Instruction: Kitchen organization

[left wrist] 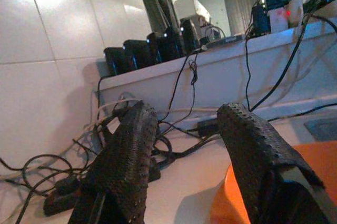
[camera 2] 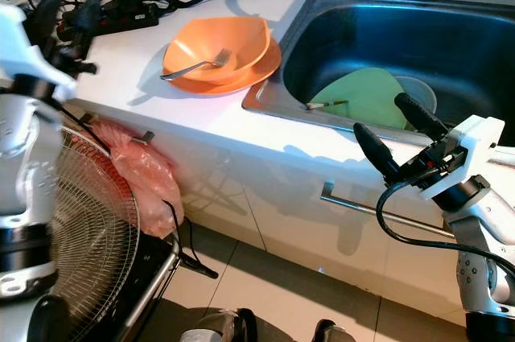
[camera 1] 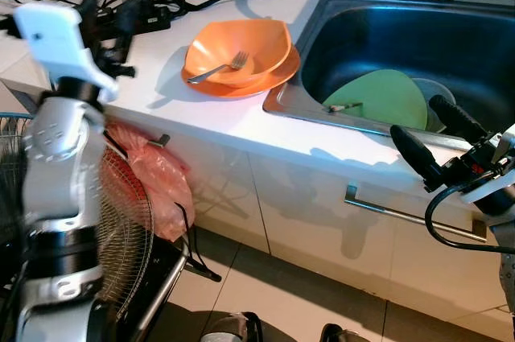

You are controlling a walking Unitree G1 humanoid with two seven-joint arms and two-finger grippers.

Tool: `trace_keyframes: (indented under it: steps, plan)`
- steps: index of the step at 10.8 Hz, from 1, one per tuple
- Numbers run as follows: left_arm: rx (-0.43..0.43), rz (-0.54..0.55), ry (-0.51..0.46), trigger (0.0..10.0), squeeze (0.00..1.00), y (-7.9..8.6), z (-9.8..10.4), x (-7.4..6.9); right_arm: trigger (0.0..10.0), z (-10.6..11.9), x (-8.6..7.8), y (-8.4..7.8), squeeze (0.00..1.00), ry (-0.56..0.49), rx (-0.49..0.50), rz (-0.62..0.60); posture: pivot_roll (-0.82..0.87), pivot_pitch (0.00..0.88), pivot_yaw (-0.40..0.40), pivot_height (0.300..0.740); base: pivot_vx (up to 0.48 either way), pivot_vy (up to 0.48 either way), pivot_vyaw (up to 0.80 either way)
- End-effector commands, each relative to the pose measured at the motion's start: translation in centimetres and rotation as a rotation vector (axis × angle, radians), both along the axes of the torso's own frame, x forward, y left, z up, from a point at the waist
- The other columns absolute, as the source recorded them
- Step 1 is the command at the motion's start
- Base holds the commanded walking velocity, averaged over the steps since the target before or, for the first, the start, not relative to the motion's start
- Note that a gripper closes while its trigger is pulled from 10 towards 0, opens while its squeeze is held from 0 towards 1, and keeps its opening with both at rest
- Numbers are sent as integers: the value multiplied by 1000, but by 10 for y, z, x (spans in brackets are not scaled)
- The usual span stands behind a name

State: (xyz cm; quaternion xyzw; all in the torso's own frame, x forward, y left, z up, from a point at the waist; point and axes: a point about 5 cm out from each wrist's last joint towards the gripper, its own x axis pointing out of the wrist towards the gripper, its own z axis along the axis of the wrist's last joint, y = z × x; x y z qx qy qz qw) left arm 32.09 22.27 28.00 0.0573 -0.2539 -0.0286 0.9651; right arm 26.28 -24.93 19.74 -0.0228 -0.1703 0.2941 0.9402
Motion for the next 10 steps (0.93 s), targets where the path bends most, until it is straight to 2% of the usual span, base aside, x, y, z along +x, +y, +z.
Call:
trace_keyframes:
  steps: [1, 2, 4, 6, 7, 10]
  plan:
    - [-1, 22, 25, 10000, 0, 9, -3, -6, 10000, -2, 0, 3, 0, -5, 4, 19, 79, 128, 132, 740, 0, 0, 0]
    - [-28, 6, 59, 10000, 0, 8, -11, -9, 10000, -2, 1, 3, 0, -4, 4, 21, 83, 133, 126, 740, 0, 0, 0]
    - [-55, -115, 182, 10000, 0, -8, -46, -9, 10000, -1, 2, 4, 0, -5, 4, 24, 81, 133, 123, 740, 0, 0, 0]
    - [-48, -133, 199, 10000, 0, -12, -57, -10, 10000, -1, 3, 4, 0, -8, 5, 24, 76, 133, 120, 740, 0, 0, 0]
    - [20, -130, 204, 10000, 0, -14, -63, -8, 10000, -1, 4, 5, 0, -11, 9, 21, 75, 133, 121, 740, 0, 0, 0]
    - [47, -91, 212, 10000, 0, -15, -75, -1, 10000, -1, 5, 6, 0, -13, 13, 20, 73, 129, 117, 740, 0, 0, 0]
